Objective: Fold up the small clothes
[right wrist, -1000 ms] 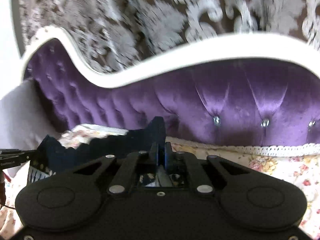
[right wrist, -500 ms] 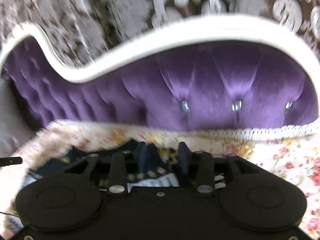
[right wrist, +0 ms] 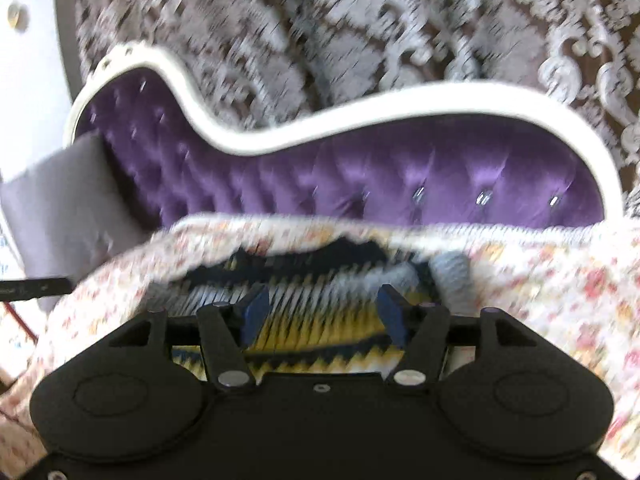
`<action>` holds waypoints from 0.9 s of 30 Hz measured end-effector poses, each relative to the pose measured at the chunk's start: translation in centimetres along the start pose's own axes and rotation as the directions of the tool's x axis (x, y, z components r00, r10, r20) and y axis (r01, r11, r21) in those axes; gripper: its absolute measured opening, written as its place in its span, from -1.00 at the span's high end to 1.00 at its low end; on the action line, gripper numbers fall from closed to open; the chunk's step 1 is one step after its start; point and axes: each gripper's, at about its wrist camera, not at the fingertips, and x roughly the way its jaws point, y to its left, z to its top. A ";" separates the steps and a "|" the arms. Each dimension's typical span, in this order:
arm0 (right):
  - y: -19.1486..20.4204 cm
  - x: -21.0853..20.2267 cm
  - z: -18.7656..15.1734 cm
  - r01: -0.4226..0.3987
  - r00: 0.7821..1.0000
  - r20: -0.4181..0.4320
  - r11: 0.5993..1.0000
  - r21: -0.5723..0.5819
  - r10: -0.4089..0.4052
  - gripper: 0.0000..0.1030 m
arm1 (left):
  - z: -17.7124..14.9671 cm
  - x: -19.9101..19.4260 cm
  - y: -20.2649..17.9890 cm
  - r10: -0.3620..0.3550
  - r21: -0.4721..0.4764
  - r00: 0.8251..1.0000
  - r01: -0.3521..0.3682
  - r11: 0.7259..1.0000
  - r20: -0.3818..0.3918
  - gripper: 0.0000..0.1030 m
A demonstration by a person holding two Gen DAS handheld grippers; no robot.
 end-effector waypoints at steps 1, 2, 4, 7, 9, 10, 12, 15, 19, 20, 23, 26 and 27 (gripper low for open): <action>0.7 0.7 -0.4 -0.008 1.000 -0.018 1.000 -0.014 0.007 -0.31 | -0.5 0.7 -0.9 0.004 0.017 1.000 -0.004 1.000 -0.013 0.15; 1.4 1.7 -0.9 -0.022 0.999 -0.041 1.000 -0.022 0.021 -0.34 | -1.0 1.3 -1.6 0.007 0.034 1.000 -0.007 0.999 -0.021 0.15; 2.3 3.4 -1.5 -0.050 0.995 -0.088 0.998 -0.025 0.047 -0.34 | -2.0 2.8 -2.9 0.019 0.070 0.999 -0.015 0.997 -0.043 0.14; 3.2 5.8 -2.6 -0.044 0.987 -0.158 0.998 -0.049 0.036 -0.34 | -3.6 4.7 -4.0 0.035 0.120 0.996 -0.025 0.993 -0.086 0.15; 3.2 6.7 -3.6 -0.024 0.980 -0.201 0.998 -0.062 0.011 -0.34 | -4.8 5.9 -3.9 0.050 0.132 0.990 -0.032 0.991 -0.133 0.15; 3.1 6.9 -4.1 -0.008 0.976 -0.216 0.998 -0.068 -0.007 -0.34 | -5.3 6.3 -3.7 0.053 0.132 0.986 -0.033 0.991 -0.155 0.15; 2.4 7.2 -5.1 0.034 0.968 -0.245 0.996 -0.079 -0.052 -0.34 | -6.3 6.7 -2.9 0.047 0.137 0.985 -0.024 0.990 -0.165 0.12; 1.5 6.3 -6.2 0.068 0.968 -0.234 0.993 -0.098 -0.089 -0.34 | -6.7 6.1 -1.9 0.028 0.152 0.988 -0.005 0.988 -0.152 0.10; 0.7 5.3 -6.8 0.101 0.964 -0.234 0.989 -0.108 -0.124 -0.34 | -6.9 5.6 -1.2 0.029 0.165 0.986 -0.001 0.986 -0.166 0.01; 0.4 5.1 -6.9 0.107 0.964 -0.233 0.989 -0.106 -0.129 -0.34 | -7.1 5.5 -0.9 0.022 0.152 0.986 0.004 0.988 -0.167 0.01; 0.1 4.6 -6.9 0.109 0.964 -0.234 0.990 -0.088 -0.127 -0.34 | -7.1 5.5 -0.8 0.018 0.138 0.986 0.005 0.990 -0.168 0.00; -0.6 4.0 -6.6 0.105 0.965 -0.236 0.994 -0.035 -0.111 -0.37 | -7.0 5.8 -1.2 0.025 0.130 0.986 -0.003 0.991 -0.167 -0.03; -1.0 3.5 -6.5 0.104 0.969 -0.224 0.995 -0.012 -0.104 -0.38 | -7.0 5.9 -1.2 0.025 0.121 0.985 -0.005 0.993 -0.168 -0.04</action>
